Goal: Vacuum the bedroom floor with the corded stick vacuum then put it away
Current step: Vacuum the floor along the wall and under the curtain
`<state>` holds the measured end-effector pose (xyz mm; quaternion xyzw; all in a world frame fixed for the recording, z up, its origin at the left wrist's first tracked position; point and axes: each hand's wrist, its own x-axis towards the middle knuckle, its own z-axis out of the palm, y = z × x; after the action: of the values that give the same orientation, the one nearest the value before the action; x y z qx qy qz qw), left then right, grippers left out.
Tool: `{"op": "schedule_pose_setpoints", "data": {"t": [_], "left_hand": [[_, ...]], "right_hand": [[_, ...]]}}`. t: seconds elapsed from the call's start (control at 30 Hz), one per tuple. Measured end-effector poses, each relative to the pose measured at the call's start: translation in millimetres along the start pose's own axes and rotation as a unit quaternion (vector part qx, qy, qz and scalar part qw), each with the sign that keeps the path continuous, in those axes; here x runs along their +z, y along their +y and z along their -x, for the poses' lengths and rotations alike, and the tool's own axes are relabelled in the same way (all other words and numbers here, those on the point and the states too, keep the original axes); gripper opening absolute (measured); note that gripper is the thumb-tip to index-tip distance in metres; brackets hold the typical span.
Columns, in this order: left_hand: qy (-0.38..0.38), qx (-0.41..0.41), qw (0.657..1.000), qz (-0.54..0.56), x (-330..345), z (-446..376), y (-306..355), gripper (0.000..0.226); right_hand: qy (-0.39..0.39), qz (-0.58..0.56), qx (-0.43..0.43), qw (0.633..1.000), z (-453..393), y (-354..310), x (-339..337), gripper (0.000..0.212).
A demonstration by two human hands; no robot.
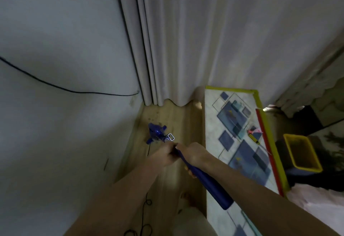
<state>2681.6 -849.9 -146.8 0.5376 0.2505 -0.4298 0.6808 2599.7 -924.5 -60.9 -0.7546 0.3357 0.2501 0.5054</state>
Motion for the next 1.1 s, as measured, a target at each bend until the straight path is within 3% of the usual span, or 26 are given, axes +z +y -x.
{"op": "schedule_pose_setpoints", "data": {"t": [0.27, 0.7, 0.8, 0.93, 1.1], "left_hand": [[-0.008, 0.02, 1.0, -0.018, 59.3, -89.7, 94.1, 0.042], [-0.023, -0.077, 0.991, -0.104, 80.6, -238.6, 193.4, 0.026], [-0.007, -0.095, 0.985, -0.141, 82.0, -270.5, 203.9, 0.024], [-0.005, -0.143, 0.981, -0.132, 83.4, -299.2, 199.4, 0.027], [-0.023, -0.191, 0.973, -0.125, 96.2, -312.0, 192.2, 0.022]], "right_hand": [[0.002, -0.035, 0.026, 0.999, -110.3, -61.6, -78.0, 0.045], [0.051, -0.191, 0.101, 0.975, -267.0, -111.2, -94.7, 0.052], [0.064, -0.223, 0.125, 0.965, -299.3, -116.9, -89.8, 0.061], [0.052, -0.258, 0.191, 0.946, -323.6, -111.8, -92.3, 0.054], [-0.011, -0.257, 0.239, 0.936, -326.3, -99.0, -118.3, 0.049]]}}
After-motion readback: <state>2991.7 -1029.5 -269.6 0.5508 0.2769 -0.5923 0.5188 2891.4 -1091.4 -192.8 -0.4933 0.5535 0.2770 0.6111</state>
